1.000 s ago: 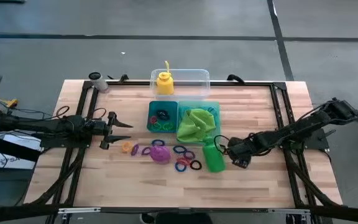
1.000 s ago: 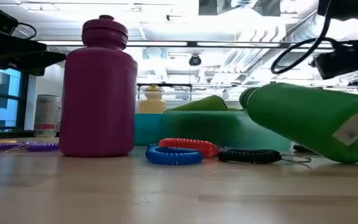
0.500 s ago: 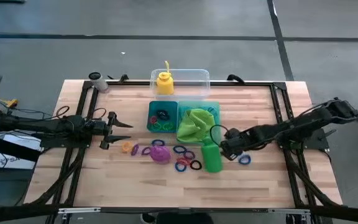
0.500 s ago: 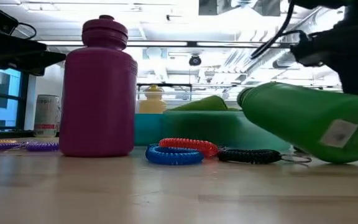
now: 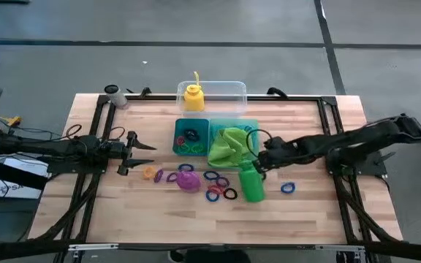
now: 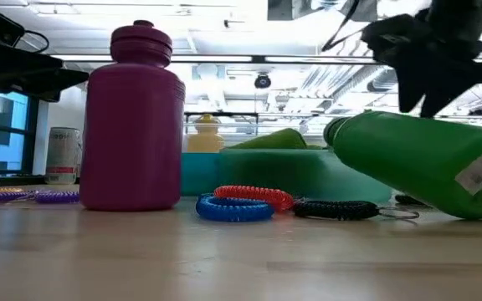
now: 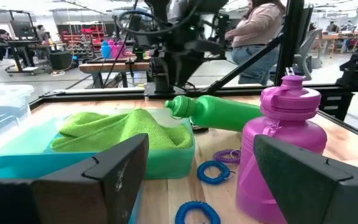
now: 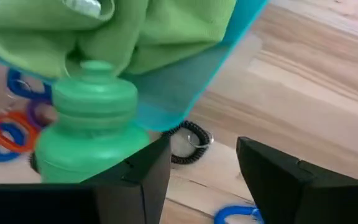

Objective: Pick & Place Sports Items
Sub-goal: Put the green tumbler into the transparent bin

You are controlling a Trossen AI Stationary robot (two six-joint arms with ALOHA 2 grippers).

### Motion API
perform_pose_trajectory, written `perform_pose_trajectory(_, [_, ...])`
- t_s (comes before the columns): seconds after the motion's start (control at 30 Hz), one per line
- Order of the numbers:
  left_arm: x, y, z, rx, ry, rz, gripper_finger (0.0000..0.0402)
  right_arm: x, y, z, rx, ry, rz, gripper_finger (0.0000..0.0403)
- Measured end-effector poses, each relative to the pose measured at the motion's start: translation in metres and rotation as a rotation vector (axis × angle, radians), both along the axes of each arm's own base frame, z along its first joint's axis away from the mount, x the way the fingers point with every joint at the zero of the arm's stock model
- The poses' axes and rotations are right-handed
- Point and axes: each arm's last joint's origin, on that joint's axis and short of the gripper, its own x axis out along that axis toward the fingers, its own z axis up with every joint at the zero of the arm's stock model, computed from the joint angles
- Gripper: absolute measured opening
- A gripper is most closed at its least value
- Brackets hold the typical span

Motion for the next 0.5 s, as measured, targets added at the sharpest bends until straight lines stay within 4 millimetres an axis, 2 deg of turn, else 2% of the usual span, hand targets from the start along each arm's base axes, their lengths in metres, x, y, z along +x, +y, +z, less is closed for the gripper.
perform_pose_trajectory(0.3, [0.0, 0.0, 0.0, 0.0, 0.0, 0.0, 0.0236, 0.015, -0.008, 0.009, 0.036, -0.159, -0.066, 0.0146])
perform_pose_trajectory(0.4, [0.0, 0.0, 0.0, 0.0, 0.0, 0.0, 0.0236, 0.02, -0.008, 0.012, 0.036, -0.221, -0.07, 0.0163])
perform_pose_trajectory(0.5, [0.0, 0.0, 0.0, 0.0, 0.0, 0.0, 0.0236, 0.023, -0.007, 0.014, 0.033, -0.262, -0.076, 0.0195])
